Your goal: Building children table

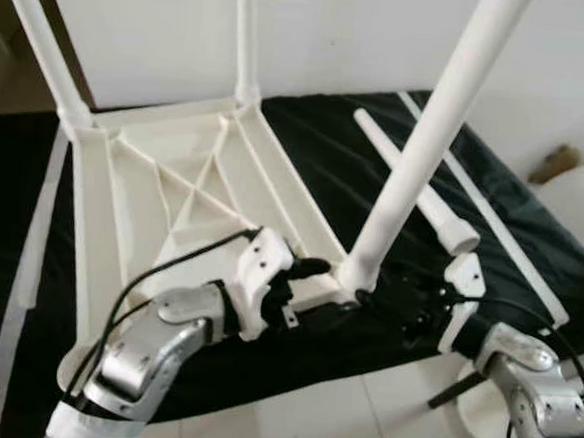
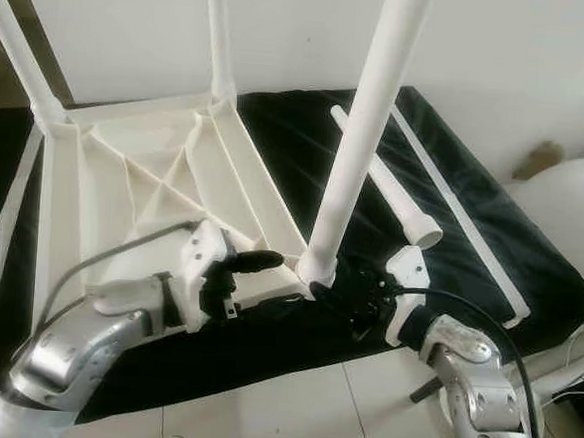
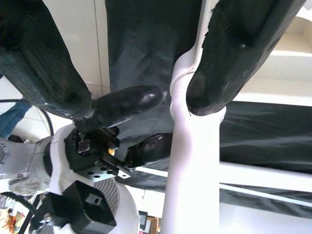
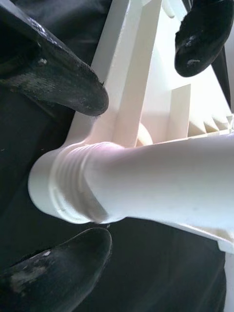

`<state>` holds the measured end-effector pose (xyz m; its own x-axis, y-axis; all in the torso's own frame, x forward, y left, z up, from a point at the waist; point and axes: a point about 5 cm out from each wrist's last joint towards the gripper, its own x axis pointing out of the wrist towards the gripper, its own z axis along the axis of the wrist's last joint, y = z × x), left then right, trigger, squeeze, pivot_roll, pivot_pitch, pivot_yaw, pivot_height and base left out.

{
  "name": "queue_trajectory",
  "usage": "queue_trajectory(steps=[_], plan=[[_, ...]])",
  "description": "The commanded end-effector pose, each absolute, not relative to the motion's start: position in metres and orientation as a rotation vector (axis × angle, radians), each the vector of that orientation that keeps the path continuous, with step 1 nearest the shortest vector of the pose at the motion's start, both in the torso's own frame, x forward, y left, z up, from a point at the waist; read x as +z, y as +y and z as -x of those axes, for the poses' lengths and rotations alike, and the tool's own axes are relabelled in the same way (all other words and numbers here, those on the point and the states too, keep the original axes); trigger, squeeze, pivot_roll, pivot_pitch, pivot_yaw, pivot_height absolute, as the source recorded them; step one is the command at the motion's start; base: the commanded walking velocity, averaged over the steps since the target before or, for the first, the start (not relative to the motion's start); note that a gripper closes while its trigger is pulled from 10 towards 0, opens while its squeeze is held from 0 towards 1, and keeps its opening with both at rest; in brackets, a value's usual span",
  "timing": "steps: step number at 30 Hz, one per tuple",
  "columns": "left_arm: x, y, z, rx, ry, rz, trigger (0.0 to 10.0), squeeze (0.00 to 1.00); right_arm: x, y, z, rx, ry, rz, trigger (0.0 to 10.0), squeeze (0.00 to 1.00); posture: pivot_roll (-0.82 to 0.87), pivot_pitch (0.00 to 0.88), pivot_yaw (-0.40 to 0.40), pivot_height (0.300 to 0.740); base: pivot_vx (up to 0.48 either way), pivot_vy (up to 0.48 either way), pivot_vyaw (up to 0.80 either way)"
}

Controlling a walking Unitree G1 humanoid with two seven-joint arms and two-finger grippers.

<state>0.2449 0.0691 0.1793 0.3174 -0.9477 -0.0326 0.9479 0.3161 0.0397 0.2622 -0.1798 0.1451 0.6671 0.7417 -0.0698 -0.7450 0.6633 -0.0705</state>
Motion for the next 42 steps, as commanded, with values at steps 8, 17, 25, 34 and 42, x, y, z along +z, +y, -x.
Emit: queue_trajectory(steps=[8, 17, 25, 34, 42], plan=[[0.183, 0.069, -0.243, -1.322, -0.008, -0.081, 10.0, 0.00, 0.151, -0.177, -0.279, 0.839, -0.009, 0.159, 10.0, 0.00, 0.00, 0.058, -0.023, 0.740, 0.000, 0.000, 0.00], [0.182, 0.067, -0.241, -1.305, -0.024, -0.109, 10.0, 0.00, 0.152, -0.165, -0.296, 0.875, -0.030, 0.189, 10.0, 0.00, 0.00, 0.059, -0.032, 0.740, 0.000, 0.000, 0.00], [0.181, 0.064, -0.242, -1.292, -0.023, -0.120, 10.0, 0.00, 0.148, -0.150, -0.307, 0.902, -0.043, 0.194, 10.0, 0.00, 0.00, 0.053, -0.032, 0.740, 0.000, 0.000, 0.00], [0.182, 0.060, -0.243, -1.275, -0.038, -0.116, 10.0, 0.00, 0.145, -0.141, -0.315, 0.924, -0.071, 0.289, 10.0, 0.00, 0.01, 0.040, -0.036, 0.740, 0.000, 0.000, 0.00], [0.181, 0.057, -0.242, -1.285, -0.036, -0.102, 10.0, 0.00, 0.148, -0.145, -0.319, 0.906, -0.093, 0.303, 8.0, 0.00, 0.00, 0.029, -0.036, 0.740, 0.000, 0.000, 0.00]])
